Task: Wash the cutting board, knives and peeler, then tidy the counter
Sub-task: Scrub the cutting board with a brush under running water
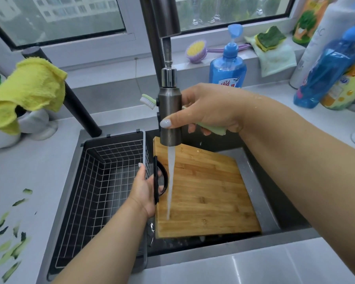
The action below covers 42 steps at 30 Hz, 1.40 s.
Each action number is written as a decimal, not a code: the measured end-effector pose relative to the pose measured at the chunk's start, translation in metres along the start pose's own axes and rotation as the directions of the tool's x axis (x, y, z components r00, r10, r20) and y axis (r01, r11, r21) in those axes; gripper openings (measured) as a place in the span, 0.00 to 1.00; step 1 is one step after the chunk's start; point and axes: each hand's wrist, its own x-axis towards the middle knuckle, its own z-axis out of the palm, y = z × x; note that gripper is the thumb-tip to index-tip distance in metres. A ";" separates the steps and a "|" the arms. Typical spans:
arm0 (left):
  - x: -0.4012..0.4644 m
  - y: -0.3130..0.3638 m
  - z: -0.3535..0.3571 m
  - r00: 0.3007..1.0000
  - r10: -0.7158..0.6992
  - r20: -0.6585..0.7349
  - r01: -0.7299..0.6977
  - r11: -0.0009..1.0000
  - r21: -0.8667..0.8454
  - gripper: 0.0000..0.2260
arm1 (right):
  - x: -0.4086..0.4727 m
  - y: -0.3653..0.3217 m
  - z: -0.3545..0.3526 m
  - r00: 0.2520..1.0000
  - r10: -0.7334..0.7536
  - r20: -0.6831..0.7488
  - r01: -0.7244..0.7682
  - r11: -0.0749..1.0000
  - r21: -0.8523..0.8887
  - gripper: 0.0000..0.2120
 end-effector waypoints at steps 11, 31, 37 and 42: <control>-0.006 0.003 0.002 0.999 -0.038 0.027 0.040 0.998 -0.043 0.40 | 0.019 0.007 0.005 0.993 -0.051 -0.106 0.040 0.993 -0.111 0.13; -0.006 -0.002 0.003 1.000 0.004 0.014 -0.004 1.000 0.002 0.34 | 0.030 0.031 -0.018 0.942 -0.152 -0.299 0.016 0.910 -0.414 0.19; -0.006 -0.002 0.004 1.000 0.006 0.009 -0.006 1.000 0.009 0.35 | 0.022 0.035 -0.023 0.942 -0.144 -0.303 -0.011 0.890 -0.455 0.19; -0.007 -0.002 0.005 1.000 -0.001 0.005 0.001 1.000 0.013 0.35 | 0.024 0.033 -0.013 0.952 -0.109 -0.287 -0.012 0.921 -0.389 0.20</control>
